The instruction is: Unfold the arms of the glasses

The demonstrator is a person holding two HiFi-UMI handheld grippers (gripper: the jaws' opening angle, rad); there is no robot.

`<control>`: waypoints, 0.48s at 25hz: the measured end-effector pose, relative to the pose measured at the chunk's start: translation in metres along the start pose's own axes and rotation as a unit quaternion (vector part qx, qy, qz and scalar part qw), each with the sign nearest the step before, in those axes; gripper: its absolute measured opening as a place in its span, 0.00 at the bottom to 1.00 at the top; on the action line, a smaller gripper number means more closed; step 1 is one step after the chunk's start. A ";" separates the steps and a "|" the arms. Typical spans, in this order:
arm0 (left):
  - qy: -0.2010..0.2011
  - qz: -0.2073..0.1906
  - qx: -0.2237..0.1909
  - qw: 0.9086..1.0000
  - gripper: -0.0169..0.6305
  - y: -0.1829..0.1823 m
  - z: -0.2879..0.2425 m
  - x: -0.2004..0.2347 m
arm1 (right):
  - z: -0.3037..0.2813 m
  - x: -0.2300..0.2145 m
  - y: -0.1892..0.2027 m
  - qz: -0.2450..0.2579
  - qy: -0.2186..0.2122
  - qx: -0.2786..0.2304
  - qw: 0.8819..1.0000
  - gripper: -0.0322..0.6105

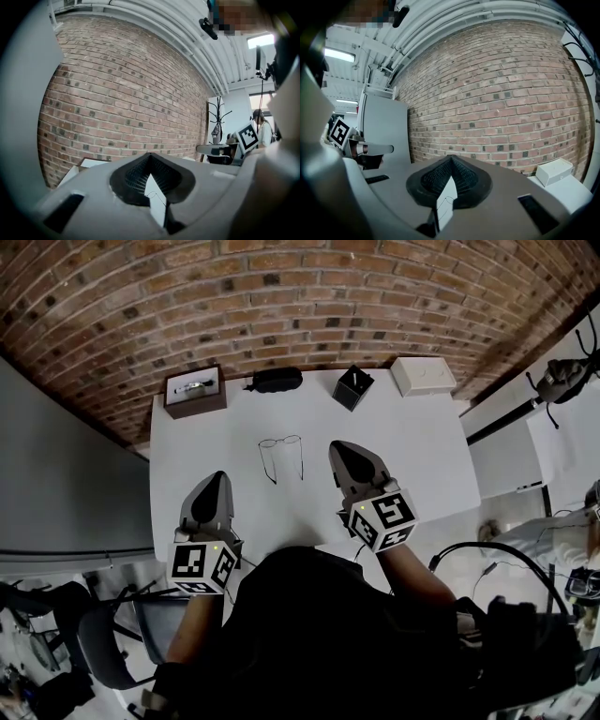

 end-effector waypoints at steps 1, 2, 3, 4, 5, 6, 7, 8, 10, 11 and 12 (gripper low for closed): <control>0.000 0.002 0.000 1.000 0.04 0.000 0.001 0.000 | 0.000 0.001 0.000 0.001 0.000 0.002 1.000 0.06; -0.001 0.003 0.000 1.000 0.04 -0.001 0.001 0.001 | 0.000 0.002 0.000 0.001 0.001 0.004 1.000 0.06; -0.001 0.004 0.000 1.000 0.04 -0.001 0.002 0.001 | 0.000 0.003 -0.001 0.000 0.001 0.005 1.000 0.06; -0.002 0.004 0.000 1.000 0.04 -0.001 0.002 0.002 | 0.001 0.004 -0.001 -0.001 0.002 0.006 1.000 0.06; -0.002 0.004 0.000 1.000 0.04 -0.001 0.002 0.002 | 0.001 0.004 -0.001 -0.002 0.002 0.005 1.000 0.06; -0.003 0.004 0.001 1.000 0.04 -0.001 0.002 0.002 | 0.001 0.003 -0.001 -0.002 0.002 0.003 1.000 0.06; -0.004 0.004 0.001 1.000 0.04 0.000 0.002 0.002 | 0.001 0.003 -0.001 -0.001 0.002 0.002 1.000 0.06; -0.005 0.004 0.000 1.000 0.04 -0.001 0.002 0.002 | 0.002 0.002 -0.001 -0.001 0.003 0.001 1.000 0.06; -0.006 0.005 -0.002 1.000 0.04 -0.002 0.002 0.002 | 0.002 0.001 -0.002 -0.002 0.005 0.000 1.000 0.06; -0.006 0.005 -0.004 1.000 0.04 -0.003 0.002 0.002 | 0.003 0.001 -0.002 -0.002 0.007 -0.001 1.000 0.06; -0.007 0.005 -0.005 1.000 0.04 -0.003 0.002 0.002 | 0.003 0.001 -0.002 -0.002 0.008 -0.003 1.000 0.06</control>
Point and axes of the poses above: the fingertips, and each gripper's own axes: z backward along the fingers, x to its left, y out of its underside, the point moved 5 cm from there along z, backward along the fingers, and after that the axes turned 9 degrees about -z, right-handed, at the moved point
